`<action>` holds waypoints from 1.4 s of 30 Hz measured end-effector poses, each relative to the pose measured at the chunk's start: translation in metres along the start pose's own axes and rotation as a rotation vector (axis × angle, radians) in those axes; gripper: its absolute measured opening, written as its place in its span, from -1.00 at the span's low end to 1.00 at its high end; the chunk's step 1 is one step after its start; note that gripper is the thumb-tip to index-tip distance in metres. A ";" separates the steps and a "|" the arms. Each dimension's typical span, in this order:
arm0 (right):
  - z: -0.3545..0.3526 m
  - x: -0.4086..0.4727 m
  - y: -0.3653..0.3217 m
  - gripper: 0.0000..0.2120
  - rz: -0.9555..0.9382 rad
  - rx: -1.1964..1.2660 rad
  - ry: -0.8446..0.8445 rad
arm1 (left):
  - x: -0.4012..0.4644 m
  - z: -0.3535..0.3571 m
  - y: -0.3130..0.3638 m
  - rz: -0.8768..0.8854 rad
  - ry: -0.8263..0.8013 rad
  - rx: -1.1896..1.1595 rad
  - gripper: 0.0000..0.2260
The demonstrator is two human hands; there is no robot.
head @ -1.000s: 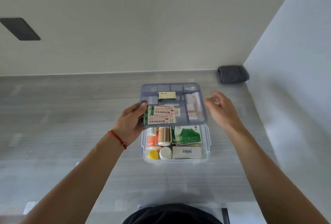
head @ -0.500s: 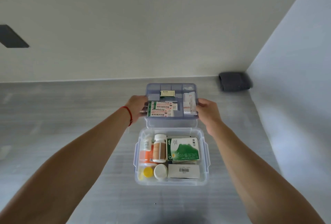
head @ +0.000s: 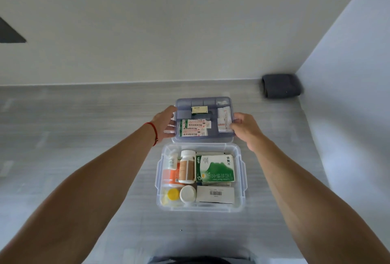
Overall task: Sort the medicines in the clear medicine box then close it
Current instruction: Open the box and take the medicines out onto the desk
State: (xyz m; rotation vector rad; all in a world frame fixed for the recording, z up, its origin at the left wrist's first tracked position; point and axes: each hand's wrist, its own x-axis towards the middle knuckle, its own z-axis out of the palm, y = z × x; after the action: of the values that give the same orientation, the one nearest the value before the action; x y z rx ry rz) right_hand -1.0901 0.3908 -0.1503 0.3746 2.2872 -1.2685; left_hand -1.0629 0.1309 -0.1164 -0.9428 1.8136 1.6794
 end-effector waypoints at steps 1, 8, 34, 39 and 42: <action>0.000 -0.002 0.001 -0.76 -0.002 0.010 0.003 | 0.000 0.001 -0.001 0.007 0.007 -0.016 -0.72; -0.016 -0.033 0.004 -0.54 -0.198 -0.221 -0.009 | -0.021 0.000 -0.009 0.195 0.166 0.164 -0.87; 0.050 -0.145 0.026 -0.33 -0.796 -1.092 0.059 | -0.107 -0.004 -0.166 0.521 0.437 0.604 -0.73; 0.023 -0.165 0.025 -0.28 -0.766 -0.768 0.181 | -0.106 -0.004 -0.169 0.523 0.438 0.612 -0.72; -0.006 -0.172 0.038 -0.31 -0.648 -0.539 0.342 | -0.104 -0.003 -0.170 0.539 0.447 0.622 -0.72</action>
State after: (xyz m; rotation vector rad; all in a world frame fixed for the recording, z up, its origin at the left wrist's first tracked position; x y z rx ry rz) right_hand -0.9297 0.4164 -0.0811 -0.4045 3.0622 -0.8127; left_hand -0.8667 0.1435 -0.1485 -0.6047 2.8548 1.0530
